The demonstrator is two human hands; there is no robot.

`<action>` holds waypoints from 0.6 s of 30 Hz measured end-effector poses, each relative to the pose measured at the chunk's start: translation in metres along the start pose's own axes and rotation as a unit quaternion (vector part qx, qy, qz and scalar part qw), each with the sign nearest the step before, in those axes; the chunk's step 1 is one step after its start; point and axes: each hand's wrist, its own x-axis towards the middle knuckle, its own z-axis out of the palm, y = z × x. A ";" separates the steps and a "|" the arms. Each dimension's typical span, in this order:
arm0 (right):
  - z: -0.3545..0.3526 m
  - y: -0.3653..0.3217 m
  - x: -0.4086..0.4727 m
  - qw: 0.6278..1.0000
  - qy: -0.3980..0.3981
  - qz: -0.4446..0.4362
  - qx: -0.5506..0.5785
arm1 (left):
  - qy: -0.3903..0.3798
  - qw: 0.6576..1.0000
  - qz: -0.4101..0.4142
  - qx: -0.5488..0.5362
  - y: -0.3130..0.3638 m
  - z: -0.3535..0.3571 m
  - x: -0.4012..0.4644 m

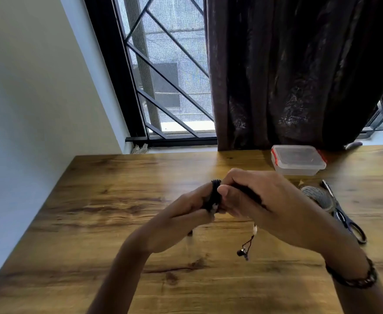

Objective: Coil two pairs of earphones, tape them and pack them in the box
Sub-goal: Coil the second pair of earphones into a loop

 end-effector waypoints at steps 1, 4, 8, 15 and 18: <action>-0.004 0.001 0.003 1.000 0.001 -0.008 -0.009 | 0.000 1.000 0.001 0.001 0.001 0.001 0.000; -0.012 0.003 0.012 0.999 0.007 -0.033 -0.026 | -0.003 1.000 0.001 0.023 0.002 0.003 0.002; -0.014 0.008 0.019 0.997 0.032 -0.064 -0.014 | -0.019 1.000 0.004 0.019 0.007 0.005 0.001; 0.003 0.022 0.021 0.990 0.058 -0.077 0.098 | -0.025 0.999 0.020 -0.006 0.011 0.003 0.000; 0.017 0.027 0.016 0.976 0.077 -0.064 0.192 | -0.025 0.999 0.041 -0.017 0.010 0.002 0.001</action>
